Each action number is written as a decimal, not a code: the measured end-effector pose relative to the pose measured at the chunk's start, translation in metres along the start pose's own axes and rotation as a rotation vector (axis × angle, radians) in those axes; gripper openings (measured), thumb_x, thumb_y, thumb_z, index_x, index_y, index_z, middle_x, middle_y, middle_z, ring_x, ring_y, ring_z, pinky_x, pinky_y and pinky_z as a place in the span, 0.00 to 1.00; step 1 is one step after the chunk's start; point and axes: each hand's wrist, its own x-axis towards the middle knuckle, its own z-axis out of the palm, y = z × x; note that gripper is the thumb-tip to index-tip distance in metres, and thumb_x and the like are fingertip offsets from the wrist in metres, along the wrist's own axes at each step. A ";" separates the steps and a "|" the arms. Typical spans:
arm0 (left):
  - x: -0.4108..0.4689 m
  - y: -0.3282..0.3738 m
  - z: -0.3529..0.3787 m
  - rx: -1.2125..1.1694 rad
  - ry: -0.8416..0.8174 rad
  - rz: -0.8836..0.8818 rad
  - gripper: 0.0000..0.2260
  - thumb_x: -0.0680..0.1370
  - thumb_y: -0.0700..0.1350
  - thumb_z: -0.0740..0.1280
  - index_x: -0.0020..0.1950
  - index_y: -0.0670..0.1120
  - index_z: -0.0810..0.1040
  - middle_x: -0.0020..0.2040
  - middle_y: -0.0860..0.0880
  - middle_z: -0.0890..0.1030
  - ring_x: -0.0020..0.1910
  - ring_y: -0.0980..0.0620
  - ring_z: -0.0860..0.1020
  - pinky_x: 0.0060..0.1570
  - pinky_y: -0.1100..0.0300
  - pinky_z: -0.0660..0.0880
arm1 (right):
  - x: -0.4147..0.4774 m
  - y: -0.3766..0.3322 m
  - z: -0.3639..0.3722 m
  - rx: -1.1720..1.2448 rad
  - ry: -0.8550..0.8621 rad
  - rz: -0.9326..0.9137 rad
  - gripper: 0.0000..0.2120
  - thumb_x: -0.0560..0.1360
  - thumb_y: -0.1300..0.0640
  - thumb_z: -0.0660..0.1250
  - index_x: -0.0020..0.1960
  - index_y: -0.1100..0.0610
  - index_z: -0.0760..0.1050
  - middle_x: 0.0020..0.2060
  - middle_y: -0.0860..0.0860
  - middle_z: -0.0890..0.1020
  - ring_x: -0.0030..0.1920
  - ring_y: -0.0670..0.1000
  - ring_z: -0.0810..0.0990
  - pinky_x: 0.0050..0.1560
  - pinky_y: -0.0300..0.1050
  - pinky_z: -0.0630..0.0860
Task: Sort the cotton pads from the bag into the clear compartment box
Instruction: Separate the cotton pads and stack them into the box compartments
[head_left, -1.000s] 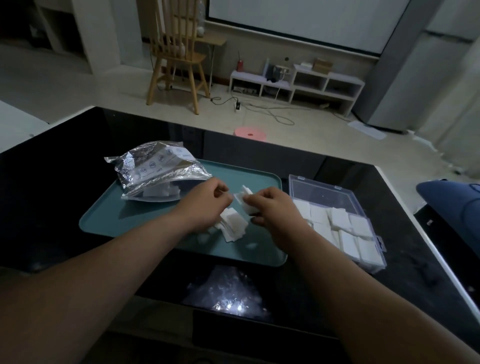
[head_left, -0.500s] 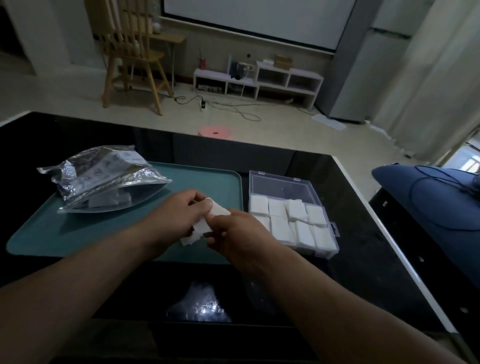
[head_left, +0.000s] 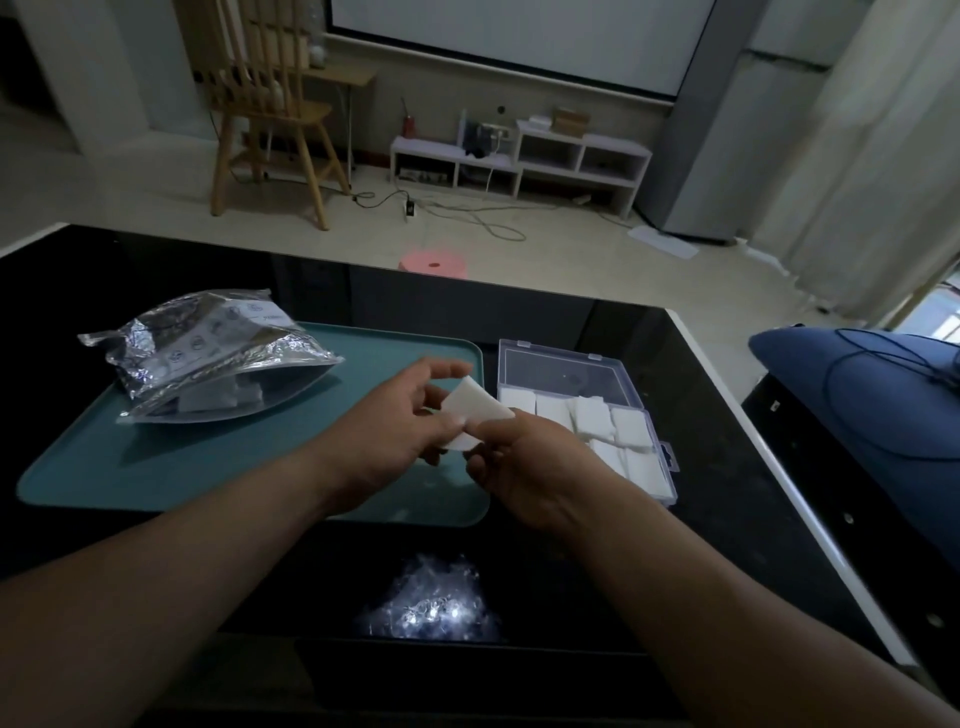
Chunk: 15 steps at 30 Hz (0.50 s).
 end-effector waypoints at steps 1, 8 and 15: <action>0.000 -0.002 0.000 0.002 0.008 -0.007 0.18 0.80 0.35 0.68 0.66 0.52 0.76 0.51 0.45 0.81 0.41 0.57 0.80 0.39 0.62 0.76 | -0.002 0.000 0.000 -0.036 -0.009 -0.012 0.11 0.80 0.71 0.63 0.62 0.66 0.74 0.50 0.62 0.80 0.38 0.51 0.78 0.33 0.38 0.76; 0.001 -0.005 0.003 0.075 0.026 -0.015 0.03 0.80 0.36 0.69 0.52 0.40 0.82 0.40 0.46 0.82 0.37 0.55 0.77 0.36 0.64 0.74 | -0.008 0.003 -0.012 -0.750 0.078 -0.260 0.06 0.82 0.54 0.69 0.54 0.57 0.79 0.45 0.53 0.84 0.42 0.51 0.84 0.48 0.50 0.85; 0.012 -0.002 -0.009 0.100 0.122 -0.026 0.06 0.80 0.36 0.70 0.52 0.46 0.83 0.41 0.49 0.82 0.37 0.54 0.77 0.35 0.64 0.75 | -0.003 -0.034 -0.041 -0.961 0.385 -0.489 0.06 0.81 0.57 0.69 0.49 0.54 0.85 0.41 0.49 0.85 0.40 0.47 0.81 0.41 0.43 0.75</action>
